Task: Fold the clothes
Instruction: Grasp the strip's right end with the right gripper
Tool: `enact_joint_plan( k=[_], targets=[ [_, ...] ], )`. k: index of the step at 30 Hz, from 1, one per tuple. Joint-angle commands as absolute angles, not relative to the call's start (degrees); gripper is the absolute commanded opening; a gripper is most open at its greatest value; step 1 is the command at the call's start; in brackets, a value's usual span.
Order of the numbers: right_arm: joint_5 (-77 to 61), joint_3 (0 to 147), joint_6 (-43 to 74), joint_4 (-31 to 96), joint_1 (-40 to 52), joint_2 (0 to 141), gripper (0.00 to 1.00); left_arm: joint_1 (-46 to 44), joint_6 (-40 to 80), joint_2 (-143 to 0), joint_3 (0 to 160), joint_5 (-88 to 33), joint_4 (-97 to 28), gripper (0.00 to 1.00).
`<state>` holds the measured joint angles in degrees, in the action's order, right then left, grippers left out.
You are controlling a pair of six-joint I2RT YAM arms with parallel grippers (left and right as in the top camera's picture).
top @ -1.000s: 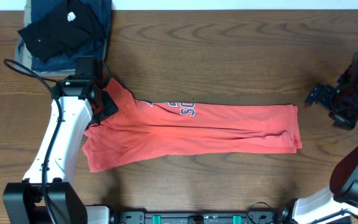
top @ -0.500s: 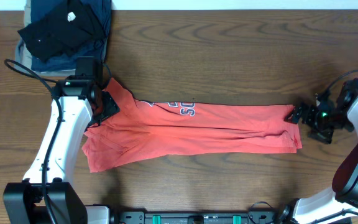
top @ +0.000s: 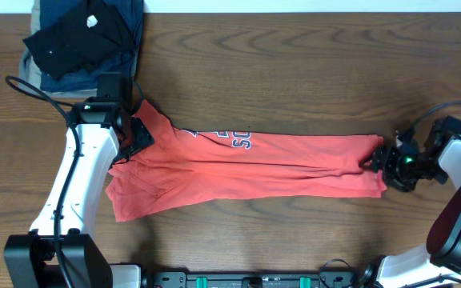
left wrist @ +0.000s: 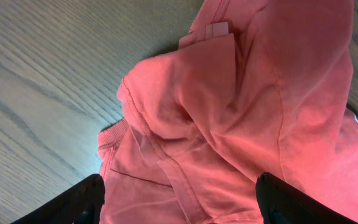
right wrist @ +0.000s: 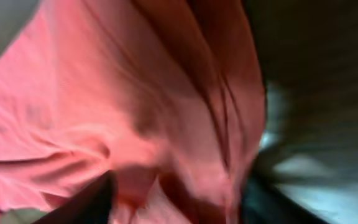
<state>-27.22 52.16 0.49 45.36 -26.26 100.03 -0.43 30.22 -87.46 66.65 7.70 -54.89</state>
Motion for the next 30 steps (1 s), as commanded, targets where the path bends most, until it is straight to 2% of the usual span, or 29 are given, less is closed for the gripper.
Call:
enact_joint_plan(
  k=[1,4,10,22,30],
  targets=[
    [-27.94,50.0,2.59,45.58,-24.99,102.32,0.39,-0.3,30.55,-87.88,66.54,8.01,-55.05,0.79],
    [-27.88,50.19,5.39,45.56,-24.58,102.32,0.01,-0.3,30.55,-87.88,66.54,8.01,-55.05,0.79],
    [-25.15,53.25,8.34,48.16,-26.0,102.1,0.01,-0.3,30.55,-87.88,66.54,8.01,-55.07,0.79],
    [-16.1,71.88,8.38,66.3,-28.82,98.76,0.01,-0.3,30.55,-87.88,64.95,8.01,-54.96,0.79],
    [-16.36,72.95,8.29,68.64,-25.69,94.21,0.01,-0.3,30.57,-87.99,63.81,8.01,-53.45,0.8]
  ],
)
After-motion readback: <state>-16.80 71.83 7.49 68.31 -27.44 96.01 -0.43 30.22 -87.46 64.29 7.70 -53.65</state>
